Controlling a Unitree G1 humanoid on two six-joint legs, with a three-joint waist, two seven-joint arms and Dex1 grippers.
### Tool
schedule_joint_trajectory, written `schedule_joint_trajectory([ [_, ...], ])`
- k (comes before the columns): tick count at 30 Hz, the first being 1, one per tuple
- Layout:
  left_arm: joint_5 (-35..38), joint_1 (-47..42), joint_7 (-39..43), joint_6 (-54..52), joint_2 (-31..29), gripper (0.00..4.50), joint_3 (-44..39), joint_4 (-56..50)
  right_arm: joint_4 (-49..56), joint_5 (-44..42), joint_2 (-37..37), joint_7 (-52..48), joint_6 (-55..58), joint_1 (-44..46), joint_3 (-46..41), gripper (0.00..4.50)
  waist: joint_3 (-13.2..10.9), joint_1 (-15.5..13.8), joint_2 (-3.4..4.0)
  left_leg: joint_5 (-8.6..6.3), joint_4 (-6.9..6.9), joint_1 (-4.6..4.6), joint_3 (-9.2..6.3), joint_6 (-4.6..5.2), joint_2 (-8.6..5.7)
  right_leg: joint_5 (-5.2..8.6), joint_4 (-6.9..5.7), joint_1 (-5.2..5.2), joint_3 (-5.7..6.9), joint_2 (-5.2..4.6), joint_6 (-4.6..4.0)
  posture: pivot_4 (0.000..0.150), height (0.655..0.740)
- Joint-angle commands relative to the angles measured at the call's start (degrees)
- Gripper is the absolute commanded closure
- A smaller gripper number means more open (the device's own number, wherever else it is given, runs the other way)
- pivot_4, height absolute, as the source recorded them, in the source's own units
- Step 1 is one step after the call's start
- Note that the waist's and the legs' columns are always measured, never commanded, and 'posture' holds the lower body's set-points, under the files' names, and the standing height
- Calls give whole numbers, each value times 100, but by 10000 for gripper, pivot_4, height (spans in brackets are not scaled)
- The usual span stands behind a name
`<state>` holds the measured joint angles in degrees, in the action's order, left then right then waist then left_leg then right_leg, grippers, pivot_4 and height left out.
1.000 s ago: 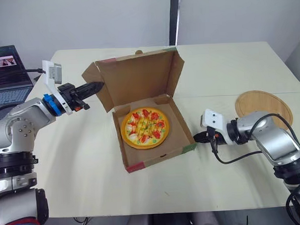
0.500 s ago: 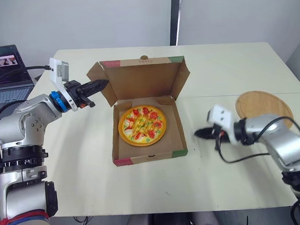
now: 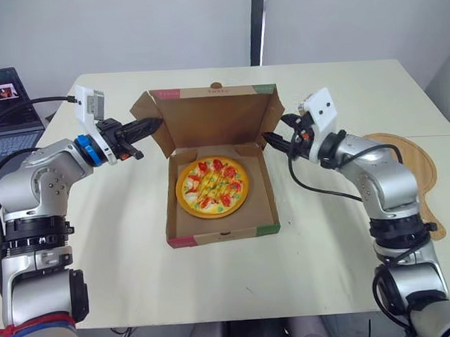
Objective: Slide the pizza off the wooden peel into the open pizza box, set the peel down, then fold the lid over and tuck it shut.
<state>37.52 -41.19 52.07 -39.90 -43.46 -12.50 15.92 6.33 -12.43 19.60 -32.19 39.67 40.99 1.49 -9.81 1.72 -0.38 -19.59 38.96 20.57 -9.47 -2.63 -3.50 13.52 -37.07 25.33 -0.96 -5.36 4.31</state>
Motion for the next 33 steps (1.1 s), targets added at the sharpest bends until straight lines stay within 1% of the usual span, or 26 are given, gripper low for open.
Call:
schedule_joint_trajectory([
  [1,10,-140,35,-22,-14,45000,-97,-205,29,-34,-88,185,-95,185,-72,17540,0,5,0,0,0,0,0,0,0,0,0,0,0,0,0,1500,7400],
  [8,38,-137,15,-61,-7,45000,-119,-265,-253,46,-233,532,-191,336,-76,42777,1,20,1,0,0,0,1,0,0,0,-2,1,0,1,0,1500,7400],
  [9,43,-130,17,-76,-3,45000,-115,-296,-274,57,-246,575,-216,359,-76,44639,1,23,1,0,0,0,2,0,0,0,-2,1,-1,1,0,1500,7400],
  [12,40,-148,-57,-93,53,45000,-119,-354,-277,125,-228,706,-288,423,-78,44639,1,26,1,0,0,0,2,0,0,0,-2,2,-1,1,0,1500,7400],
  [16,-7,-225,-219,-115,177,45000,-53,-489,-92,220,-3,751,-270,409,-117,44639,1,20,1,0,2,2,2,0,-2,-1,-2,1,-1,0,0,1500,7400],
  [21,-55,-425,-484,-275,411,45000,86,-646,477,164,281,774,185,354,-218,44639,1,28,1,0,3,5,1,0,-2,-1,-4,2,-1,0,0,1500,7400],
  [27,19,-687,-659,-609,661,45000,162,-755,959,122,460,880,699,391,-300,44639,1,52,1,0,3,5,4,1,-1,-1,-7,4,-3,1,0,1500,7400],
  [33,-37,-827,-836,-704,1100,45000,286,-784,1395,124,595,980,1096,285,-342,44639,1,51,1,0,5,9,3,1,-3,-2,-6,4,-2,0,0,1500,7400],
])
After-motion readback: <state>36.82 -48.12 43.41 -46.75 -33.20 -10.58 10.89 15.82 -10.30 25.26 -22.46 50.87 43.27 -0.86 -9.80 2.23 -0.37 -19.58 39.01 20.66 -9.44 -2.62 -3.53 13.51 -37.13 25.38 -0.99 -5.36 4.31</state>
